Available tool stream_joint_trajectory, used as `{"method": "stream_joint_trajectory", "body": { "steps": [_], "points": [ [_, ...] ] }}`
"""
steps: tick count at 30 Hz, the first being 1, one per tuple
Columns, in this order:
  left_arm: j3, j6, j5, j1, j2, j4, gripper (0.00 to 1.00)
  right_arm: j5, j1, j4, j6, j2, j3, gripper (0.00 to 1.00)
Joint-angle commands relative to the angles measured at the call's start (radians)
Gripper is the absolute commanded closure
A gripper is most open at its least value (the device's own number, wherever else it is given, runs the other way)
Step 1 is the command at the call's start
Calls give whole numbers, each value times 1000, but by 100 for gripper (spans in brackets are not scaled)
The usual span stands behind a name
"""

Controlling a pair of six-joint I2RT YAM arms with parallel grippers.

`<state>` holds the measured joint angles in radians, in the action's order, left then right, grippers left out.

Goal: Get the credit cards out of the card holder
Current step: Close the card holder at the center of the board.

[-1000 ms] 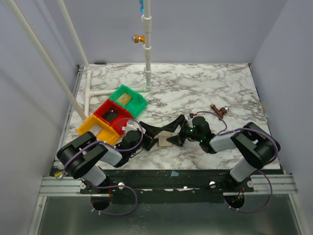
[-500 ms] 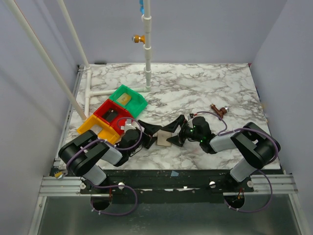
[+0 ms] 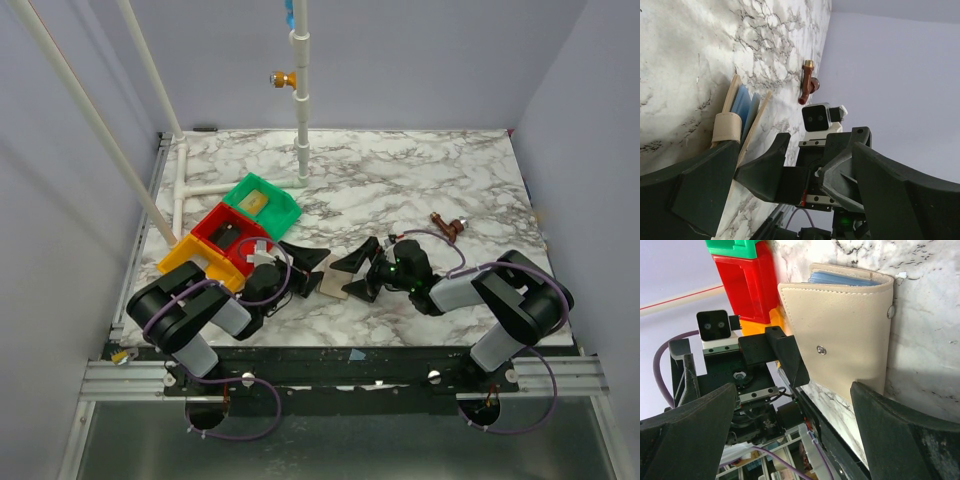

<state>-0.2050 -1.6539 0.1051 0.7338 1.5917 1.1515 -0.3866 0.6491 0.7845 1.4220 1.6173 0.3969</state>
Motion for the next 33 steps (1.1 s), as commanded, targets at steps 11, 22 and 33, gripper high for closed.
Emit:
{"method": "stream_joint_trajectory", "body": {
  "steps": [11, 22, 33],
  "points": [
    [63, -44, 15, -35, 57, 228, 1, -8, -3, -52, -26, 12, 36, 0],
    [81, -58, -30, -63, 118, 323, 1, -20, -8, -73, -36, 21, 55, 0],
    [40, 97, -83, -66, -213, -105, 1, 7, -34, -203, -104, -124, 101, 0]
  ]
}}
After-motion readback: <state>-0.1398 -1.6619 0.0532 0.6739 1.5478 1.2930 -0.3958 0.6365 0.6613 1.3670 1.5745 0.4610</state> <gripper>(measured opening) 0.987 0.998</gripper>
